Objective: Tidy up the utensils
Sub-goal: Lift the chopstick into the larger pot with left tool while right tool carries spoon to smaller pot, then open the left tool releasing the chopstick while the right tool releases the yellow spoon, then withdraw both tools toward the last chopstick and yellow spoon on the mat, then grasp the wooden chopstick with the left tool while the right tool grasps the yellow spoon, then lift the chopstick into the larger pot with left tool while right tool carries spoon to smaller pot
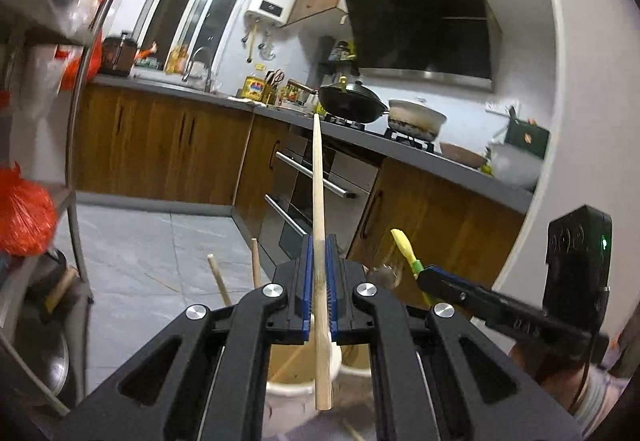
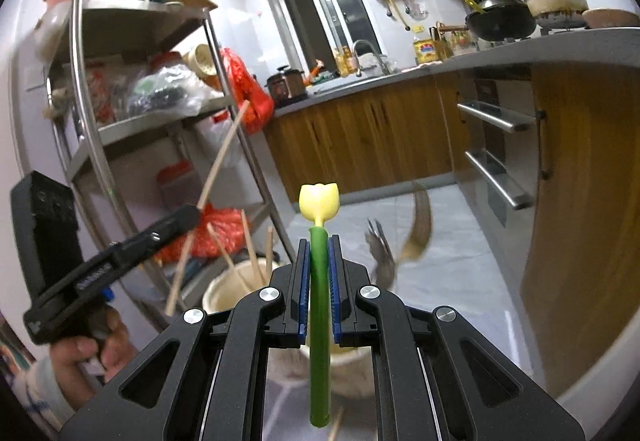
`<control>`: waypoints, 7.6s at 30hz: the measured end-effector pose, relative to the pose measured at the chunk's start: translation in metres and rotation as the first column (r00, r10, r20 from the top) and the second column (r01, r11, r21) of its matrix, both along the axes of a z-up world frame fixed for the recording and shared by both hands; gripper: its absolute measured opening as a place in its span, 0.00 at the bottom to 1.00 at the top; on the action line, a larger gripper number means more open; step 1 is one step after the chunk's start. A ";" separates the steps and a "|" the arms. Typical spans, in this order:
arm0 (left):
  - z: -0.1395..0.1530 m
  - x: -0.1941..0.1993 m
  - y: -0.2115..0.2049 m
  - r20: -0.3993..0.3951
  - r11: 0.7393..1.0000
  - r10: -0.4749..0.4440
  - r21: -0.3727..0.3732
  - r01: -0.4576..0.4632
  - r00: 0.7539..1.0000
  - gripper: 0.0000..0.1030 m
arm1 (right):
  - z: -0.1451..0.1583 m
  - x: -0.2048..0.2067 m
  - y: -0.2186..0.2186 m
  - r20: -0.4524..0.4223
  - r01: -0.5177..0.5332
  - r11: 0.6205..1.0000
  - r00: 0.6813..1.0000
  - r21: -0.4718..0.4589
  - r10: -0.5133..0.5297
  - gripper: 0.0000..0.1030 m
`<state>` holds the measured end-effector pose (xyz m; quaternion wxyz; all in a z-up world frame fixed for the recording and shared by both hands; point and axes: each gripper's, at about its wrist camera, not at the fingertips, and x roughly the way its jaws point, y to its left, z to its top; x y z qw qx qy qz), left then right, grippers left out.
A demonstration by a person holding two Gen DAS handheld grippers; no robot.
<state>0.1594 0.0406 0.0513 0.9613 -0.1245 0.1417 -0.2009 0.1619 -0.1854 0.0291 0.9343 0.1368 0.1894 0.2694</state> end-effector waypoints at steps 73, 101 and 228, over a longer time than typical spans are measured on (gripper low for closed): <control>-0.057 -0.088 0.004 -0.051 0.937 0.166 0.320 -0.141 0.985 0.13 | -0.057 -0.061 -0.010 -0.076 0.041 0.980 0.995 -0.195 -0.057 0.11; -0.091 -0.117 -0.016 -0.187 0.920 0.148 0.387 -0.066 0.971 0.87 | -0.077 -0.092 -0.034 -0.147 0.031 0.964 0.986 -0.265 -0.073 0.87; -0.092 -0.127 -0.036 -0.266 0.884 -0.068 0.430 0.182 0.962 0.04 | -0.071 -0.099 -0.021 -0.194 -0.072 0.954 0.981 -0.292 0.014 0.10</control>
